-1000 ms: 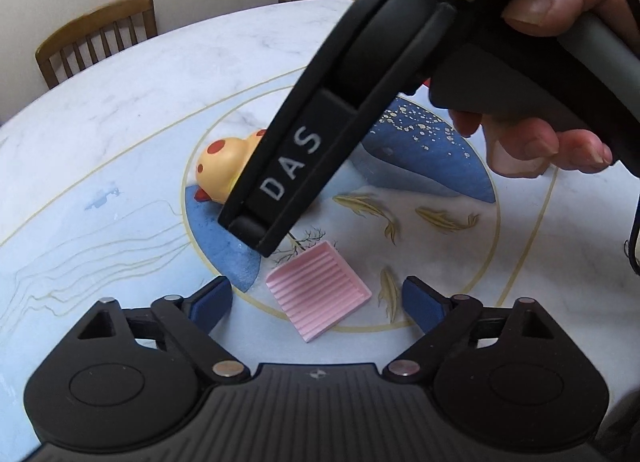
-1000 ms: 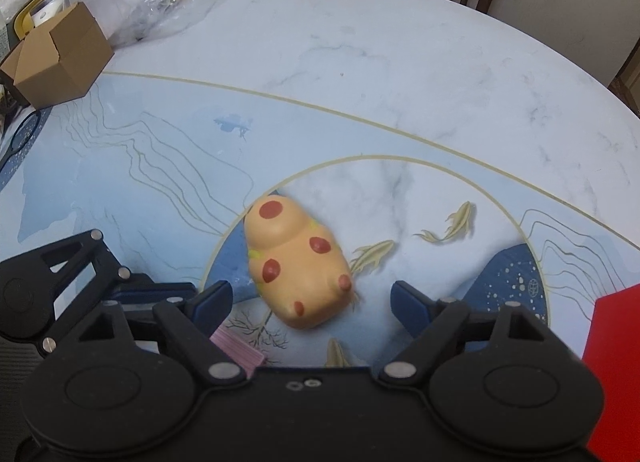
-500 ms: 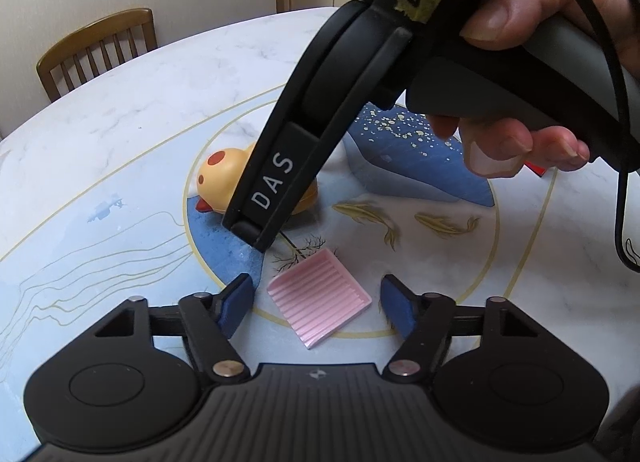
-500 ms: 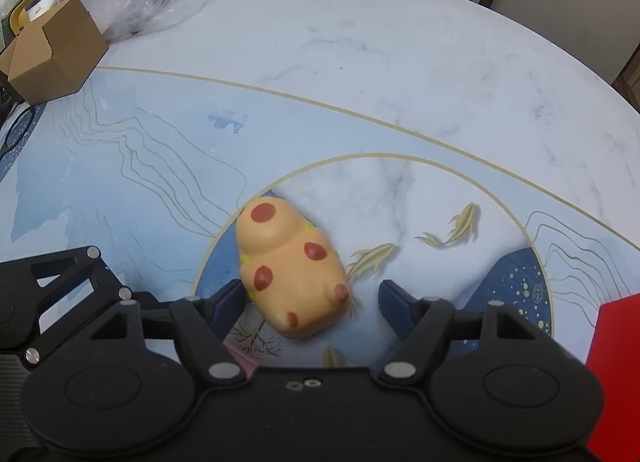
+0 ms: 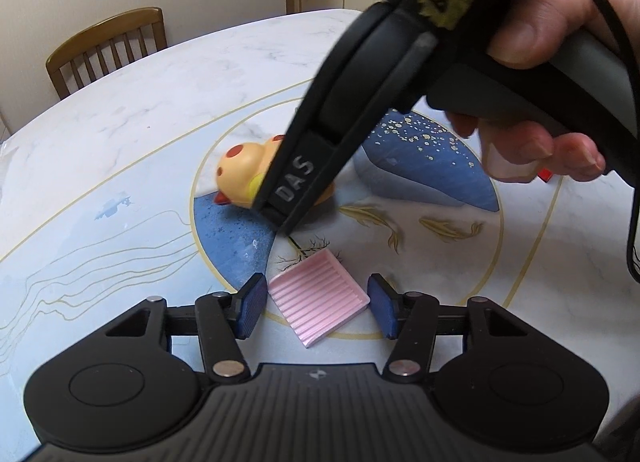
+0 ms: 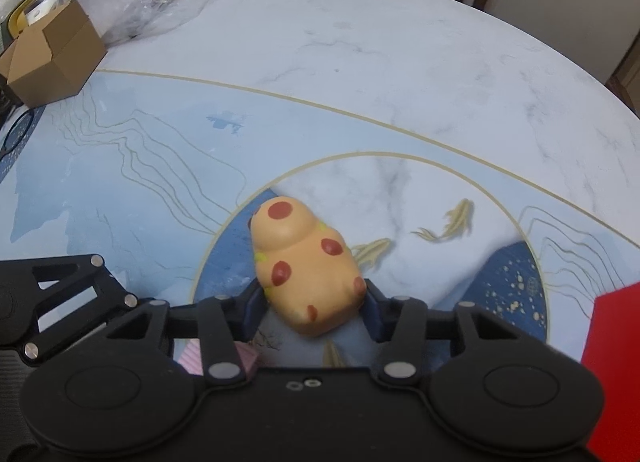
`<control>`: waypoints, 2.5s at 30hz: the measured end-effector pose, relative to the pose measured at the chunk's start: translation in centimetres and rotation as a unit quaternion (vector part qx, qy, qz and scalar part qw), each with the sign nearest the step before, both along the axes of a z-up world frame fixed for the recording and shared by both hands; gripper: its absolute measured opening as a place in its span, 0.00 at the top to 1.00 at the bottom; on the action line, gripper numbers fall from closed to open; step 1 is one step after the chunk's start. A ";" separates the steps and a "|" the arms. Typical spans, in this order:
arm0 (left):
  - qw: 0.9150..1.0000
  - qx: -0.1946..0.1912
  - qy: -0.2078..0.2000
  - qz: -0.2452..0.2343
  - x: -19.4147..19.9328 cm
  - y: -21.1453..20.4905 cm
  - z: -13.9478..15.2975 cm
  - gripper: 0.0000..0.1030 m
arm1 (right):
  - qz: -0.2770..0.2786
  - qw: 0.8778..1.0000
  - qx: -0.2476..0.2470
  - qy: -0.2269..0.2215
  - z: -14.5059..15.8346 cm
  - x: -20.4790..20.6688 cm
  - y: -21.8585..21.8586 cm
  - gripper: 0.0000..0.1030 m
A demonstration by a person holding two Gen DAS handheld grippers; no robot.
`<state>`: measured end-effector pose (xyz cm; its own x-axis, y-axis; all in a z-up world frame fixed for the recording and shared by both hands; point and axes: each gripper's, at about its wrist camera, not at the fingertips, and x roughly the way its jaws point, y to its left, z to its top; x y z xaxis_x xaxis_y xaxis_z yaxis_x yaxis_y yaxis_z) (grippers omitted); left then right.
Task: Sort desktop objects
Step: 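Close left gripper on pink sticky pad while right gripper grasps yellow spotted toy, then carry the pink pad and yellow toy over the shoebox with both grippers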
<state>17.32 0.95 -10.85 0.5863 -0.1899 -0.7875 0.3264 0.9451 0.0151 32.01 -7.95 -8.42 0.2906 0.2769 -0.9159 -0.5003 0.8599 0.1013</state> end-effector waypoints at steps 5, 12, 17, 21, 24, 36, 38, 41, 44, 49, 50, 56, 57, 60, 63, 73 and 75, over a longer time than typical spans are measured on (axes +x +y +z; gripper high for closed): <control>1.000 -0.006 0.004 0.008 0.1 0.0 0.2 0.47 | -0.016 1.000 0.003 -0.004 0.5 -0.6 -1.3 0.55; 1.000 -0.006 -0.007 0.014 -0.1 -0.1 0.8 0.47 | -0.036 0.999 0.007 -0.009 1.6 -2.1 -3.4 0.55; 1.000 -0.010 -0.013 0.016 -0.3 -0.5 1.9 0.47 | -0.049 0.999 0.014 -0.014 2.7 -3.4 -4.9 0.55; 1.000 -0.015 -0.019 0.016 -0.6 -0.8 3.1 0.47 | -0.059 0.998 0.019 -0.021 3.7 -4.5 -6.2 0.55; 0.999 -0.021 -0.023 0.016 -0.8 -1.4 4.0 0.47 | -0.066 0.997 0.019 -0.023 4.4 -5.3 -7.2 0.55; 0.998 -0.043 -0.051 0.005 -1.2 -4.4 7.9 0.47 | -0.095 0.994 0.037 -0.041 7.5 -8.6 -12.4 0.55; 0.997 -0.046 -0.061 0.000 -1.3 -5.2 8.7 0.47 | -0.097 0.993 0.042 -0.045 8.3 -9.2 -13.3 0.55; 0.996 -0.049 -0.071 -0.008 -1.2 -6.5 9.8 0.47 | -0.099 0.993 0.047 -0.053 9.2 -10.0 -14.7 0.55; 0.995 -0.047 -0.082 -0.019 -0.9 -8.1 10.7 0.47 | -0.106 0.991 0.049 -0.059 9.7 -10.5 -16.6 0.55; 0.994 -0.049 -0.095 -0.037 -0.3 -10.9 11.8 0.47 | -0.124 0.988 0.056 -0.067 10.2 -11.0 -20.1 0.55; 0.993 -0.050 -0.095 -0.041 -0.2 -11.6 12.0 0.47 | -0.127 0.988 0.057 -0.068 10.2 -11.1 -20.7 0.55; 0.992 -0.046 -0.097 -0.062 1.2 -15.5 12.4 0.47 | -0.142 0.986 0.056 -0.074 10.1 -11.4 -24.6 0.55; 0.992 -0.046 -0.096 -0.065 1.4 -16.1 12.4 0.47 | -0.144 0.985 0.056 -0.075 10.1 -11.4 -25.3 0.55; 0.992 -0.041 -0.095 -0.075 2.0 -18.0 12.4 0.47 | -0.152 0.984 0.055 -0.079 9.9 -11.4 -27.4 0.55; 0.991 -0.036 -0.095 -0.086 2.6 -19.9 12.4 0.47 | -0.162 0.982 0.053 -0.081 9.6 -11.4 -29.6 0.55; 0.989 -0.018 -0.085 -0.119 5.0 -25.5 11.6 0.47 | -0.197 0.976 0.037 -0.088 8.6 -10.2 -35.9 0.55; 0.989 -0.012 -0.083 -0.125 5.5 -26.4 11.4 0.47 | -0.203 0.975 0.032 -0.089 8.3 -9.8 -36.7 0.55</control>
